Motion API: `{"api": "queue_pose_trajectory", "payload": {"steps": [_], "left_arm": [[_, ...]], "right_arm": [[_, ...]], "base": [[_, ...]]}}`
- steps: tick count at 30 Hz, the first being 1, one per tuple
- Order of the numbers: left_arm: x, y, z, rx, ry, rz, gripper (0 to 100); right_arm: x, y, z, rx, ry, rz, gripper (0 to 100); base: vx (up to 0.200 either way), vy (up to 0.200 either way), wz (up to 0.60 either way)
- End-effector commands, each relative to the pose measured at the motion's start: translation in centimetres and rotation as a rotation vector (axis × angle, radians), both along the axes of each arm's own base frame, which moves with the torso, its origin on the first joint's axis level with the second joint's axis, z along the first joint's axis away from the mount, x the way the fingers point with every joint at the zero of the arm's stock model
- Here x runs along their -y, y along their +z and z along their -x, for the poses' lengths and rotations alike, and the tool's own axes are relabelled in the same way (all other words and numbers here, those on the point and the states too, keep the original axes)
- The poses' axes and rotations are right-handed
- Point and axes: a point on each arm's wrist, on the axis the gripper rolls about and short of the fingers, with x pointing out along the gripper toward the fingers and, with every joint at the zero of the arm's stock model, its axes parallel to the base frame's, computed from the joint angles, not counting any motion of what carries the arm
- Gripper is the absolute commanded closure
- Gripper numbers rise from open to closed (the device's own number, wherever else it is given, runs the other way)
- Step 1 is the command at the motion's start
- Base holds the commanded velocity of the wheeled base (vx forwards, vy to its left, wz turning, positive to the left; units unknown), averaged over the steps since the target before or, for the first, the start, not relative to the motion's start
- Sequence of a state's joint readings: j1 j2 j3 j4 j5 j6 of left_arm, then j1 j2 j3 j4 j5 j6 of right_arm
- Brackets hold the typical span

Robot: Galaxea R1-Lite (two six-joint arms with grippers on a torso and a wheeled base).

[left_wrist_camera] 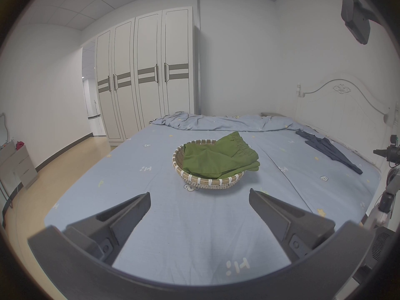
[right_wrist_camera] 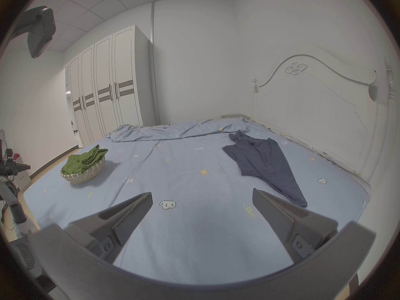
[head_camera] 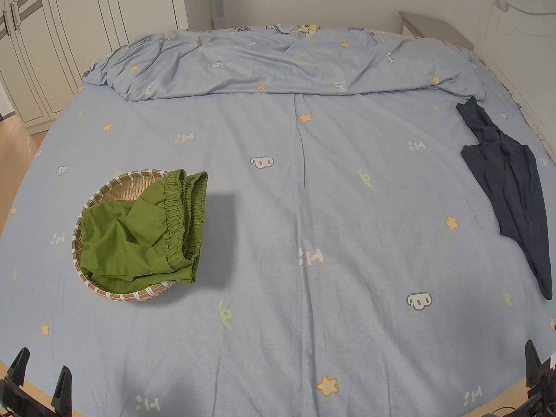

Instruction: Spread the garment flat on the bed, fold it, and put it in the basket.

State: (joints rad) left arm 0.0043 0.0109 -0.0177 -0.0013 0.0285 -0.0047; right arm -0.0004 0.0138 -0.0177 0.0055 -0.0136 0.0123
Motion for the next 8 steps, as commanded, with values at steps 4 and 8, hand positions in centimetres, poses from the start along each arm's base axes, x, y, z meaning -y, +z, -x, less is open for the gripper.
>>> {"api": "queue_pose_trajectory", "payload": {"steps": [4,8], "left_arm": [[0.0,-0.47,-0.04,-0.005,0.004,0.0,0],[0.0,-0.51,-0.05,-0.007,0.004,0.0,0]], "right_arm": [[-0.01,-0.44,0.0,-0.001,0.003,0.0,0],[-0.01,-0.47,-0.01,-0.001,0.005,0.003,0]], "base": [[0.0,0.0,0.0],[0.0,0.0,0.0]]}}
